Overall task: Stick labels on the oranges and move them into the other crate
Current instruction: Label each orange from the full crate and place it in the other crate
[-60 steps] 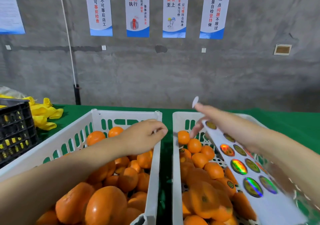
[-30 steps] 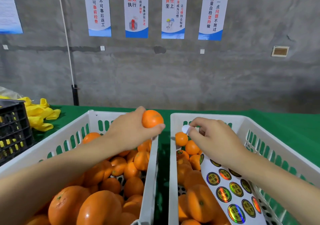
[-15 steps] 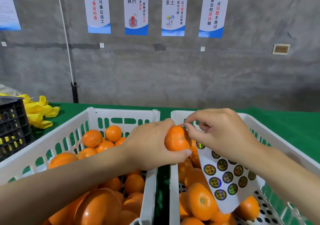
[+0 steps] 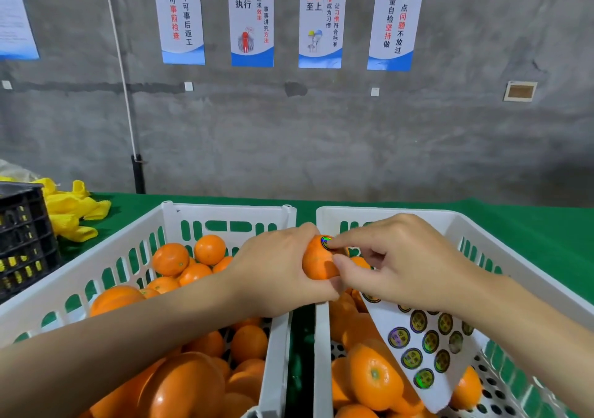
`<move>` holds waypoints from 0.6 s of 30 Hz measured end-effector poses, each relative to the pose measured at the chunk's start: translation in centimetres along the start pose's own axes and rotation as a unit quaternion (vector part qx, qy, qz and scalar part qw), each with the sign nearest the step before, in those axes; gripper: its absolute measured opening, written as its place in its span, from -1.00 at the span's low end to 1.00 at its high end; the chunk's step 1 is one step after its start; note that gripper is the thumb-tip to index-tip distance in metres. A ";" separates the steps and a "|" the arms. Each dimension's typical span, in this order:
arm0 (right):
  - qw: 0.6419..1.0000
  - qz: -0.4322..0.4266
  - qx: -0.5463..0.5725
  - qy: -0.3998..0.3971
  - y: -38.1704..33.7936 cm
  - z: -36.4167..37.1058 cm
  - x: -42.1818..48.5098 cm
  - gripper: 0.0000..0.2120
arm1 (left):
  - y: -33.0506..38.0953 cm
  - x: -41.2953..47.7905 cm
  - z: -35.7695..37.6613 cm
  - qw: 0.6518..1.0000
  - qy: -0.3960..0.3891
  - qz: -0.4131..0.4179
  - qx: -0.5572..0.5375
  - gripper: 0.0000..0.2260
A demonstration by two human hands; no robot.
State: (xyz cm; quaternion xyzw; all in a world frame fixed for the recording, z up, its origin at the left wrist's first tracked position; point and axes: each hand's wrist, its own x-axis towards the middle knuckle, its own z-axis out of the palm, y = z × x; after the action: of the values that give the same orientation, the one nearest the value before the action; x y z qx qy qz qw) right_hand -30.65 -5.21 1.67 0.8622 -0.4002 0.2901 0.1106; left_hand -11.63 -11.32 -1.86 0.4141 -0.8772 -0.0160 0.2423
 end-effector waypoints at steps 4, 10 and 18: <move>1.000 0.016 0.008 -0.006 0.2 0.0 -0.1 -0.74 | 0.2 0.0 -0.1 1.000 -0.001 0.000 0.006 -0.49; 0.994 0.059 0.080 0.044 0.3 0.4 0.2 -0.62 | 0.0 -0.1 0.0 1.000 0.003 0.009 -0.013 -0.51; 0.963 0.133 0.144 0.182 0.7 0.4 0.4 -0.53 | 0.3 0.5 -0.7 0.984 -0.120 0.129 0.027 -0.52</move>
State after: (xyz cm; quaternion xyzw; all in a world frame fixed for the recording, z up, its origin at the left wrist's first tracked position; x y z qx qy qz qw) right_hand -30.76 -6.08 1.54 0.7406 -0.4386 0.5088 0.0163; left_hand -11.78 -11.37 -1.03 0.2994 -0.9460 -0.0106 0.1236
